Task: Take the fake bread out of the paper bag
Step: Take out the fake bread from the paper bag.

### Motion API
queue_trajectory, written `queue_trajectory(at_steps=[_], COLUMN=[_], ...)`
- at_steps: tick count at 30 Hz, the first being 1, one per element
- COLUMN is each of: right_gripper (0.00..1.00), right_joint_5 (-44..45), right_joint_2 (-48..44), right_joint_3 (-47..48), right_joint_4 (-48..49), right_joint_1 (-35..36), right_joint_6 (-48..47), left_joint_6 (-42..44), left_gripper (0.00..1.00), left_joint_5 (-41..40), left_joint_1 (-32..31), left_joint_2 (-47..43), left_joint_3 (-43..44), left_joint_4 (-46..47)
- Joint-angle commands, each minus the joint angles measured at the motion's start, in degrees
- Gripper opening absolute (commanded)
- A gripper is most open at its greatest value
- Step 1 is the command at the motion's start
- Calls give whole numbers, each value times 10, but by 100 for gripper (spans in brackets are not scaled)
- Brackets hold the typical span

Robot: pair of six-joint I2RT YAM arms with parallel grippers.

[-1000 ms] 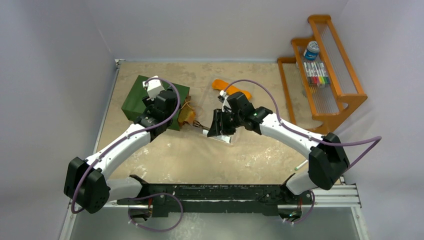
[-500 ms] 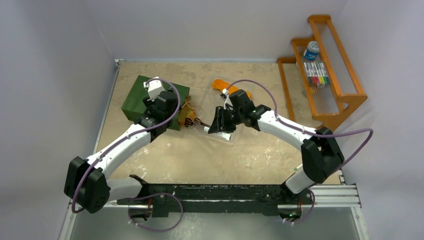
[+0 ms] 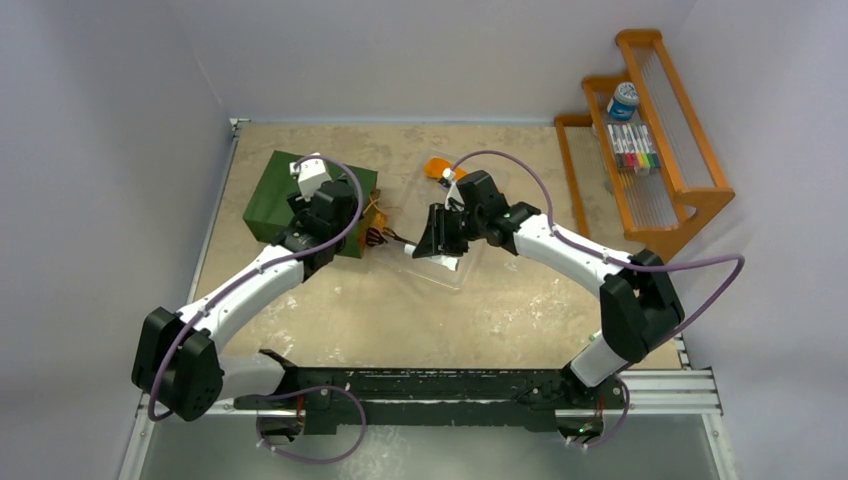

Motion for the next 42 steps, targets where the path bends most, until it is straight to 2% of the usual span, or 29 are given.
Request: queue_trajectory(at_steps=[1, 8, 11, 17, 21, 29, 32, 36, 39, 42], right_gripper=[24, 9, 8, 35, 41, 44, 37, 13, 0, 0], right_joint_5=[-15, -15, -19, -27, -29, -28, -28, -21, -14, -8], right_joint_2=[-10, -7, -7, 13, 26, 30, 29, 29, 20, 10], right_joint_3=[29, 26, 24, 37, 51, 63, 63, 61, 61, 60], right_joint_4=[13, 11, 16, 26, 31, 29, 31, 30, 24, 10], right_joint_1=[-8, -13, -13, -12, -13, -13, -13, -12, -12, -13], right_joint_6=[7, 7, 8, 6, 5, 6, 10, 15, 17, 13], left_joint_6=[11, 10, 10, 8, 9, 9, 9, 9, 9, 8], left_gripper=[71, 71, 71, 71, 71, 71, 71, 71, 71, 71], left_joint_5=[5, 7, 8, 10, 11, 11, 12, 12, 11, 10], left_joint_1=[8, 9, 9, 10, 10, 10, 10, 10, 11, 11], left_joint_2=[2, 0, -1, -4, -5, -5, -3, -2, -3, -4], left_joint_3=[-1, -4, -4, -8, -8, -9, -10, -11, -12, -12], left_joint_4=[28, 31, 30, 28, 27, 28, 30, 32, 31, 32])
